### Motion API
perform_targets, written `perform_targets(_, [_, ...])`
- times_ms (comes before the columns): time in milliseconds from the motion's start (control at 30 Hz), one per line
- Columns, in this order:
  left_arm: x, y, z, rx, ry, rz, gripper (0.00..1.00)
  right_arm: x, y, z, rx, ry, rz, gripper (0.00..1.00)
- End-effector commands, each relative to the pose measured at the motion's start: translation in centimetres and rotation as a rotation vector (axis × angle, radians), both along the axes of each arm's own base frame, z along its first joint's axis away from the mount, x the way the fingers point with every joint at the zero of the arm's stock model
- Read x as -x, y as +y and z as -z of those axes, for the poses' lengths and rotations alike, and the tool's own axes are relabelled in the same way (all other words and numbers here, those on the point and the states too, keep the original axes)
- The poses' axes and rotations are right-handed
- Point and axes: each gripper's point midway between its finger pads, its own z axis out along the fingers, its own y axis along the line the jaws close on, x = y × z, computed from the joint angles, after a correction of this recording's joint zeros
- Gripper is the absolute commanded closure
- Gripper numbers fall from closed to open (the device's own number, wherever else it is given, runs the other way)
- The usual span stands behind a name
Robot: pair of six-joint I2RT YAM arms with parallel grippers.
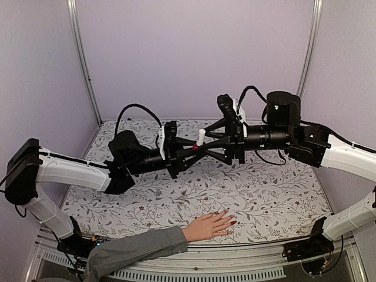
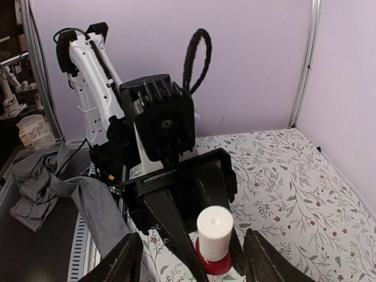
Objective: Paint the nails
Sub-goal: Screw the nail polish bottle.
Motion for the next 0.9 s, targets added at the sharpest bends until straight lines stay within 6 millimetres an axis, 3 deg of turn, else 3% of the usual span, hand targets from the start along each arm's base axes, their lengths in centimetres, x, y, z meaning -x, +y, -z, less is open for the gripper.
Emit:
perform_targets(0, [4.7,-0.6,-0.7,-0.024,-0.011,0.313,1.0,2.9,-0.9,-1.4,-0.015,-0.083,-0.142,0.41])
perform_targets(300, [6.4,-1.2,-0.7,-0.028,0.041,0.475,1.0,4.9,-0.4,-1.8,0.007,-0.101,-0.286,0.55])
perform_targets(433, [6.6,-1.4,-0.6,-0.032,0.053,0.503,1.0,5.1,-0.4,-1.8,0.007,-0.102,-0.303,0.68])
perform_targets(867, [5.0,-0.8,-1.4,0.019,0.065,0.444,1.0,5.0,0.2,-0.6,0.041,-0.073,-0.316,0.97])
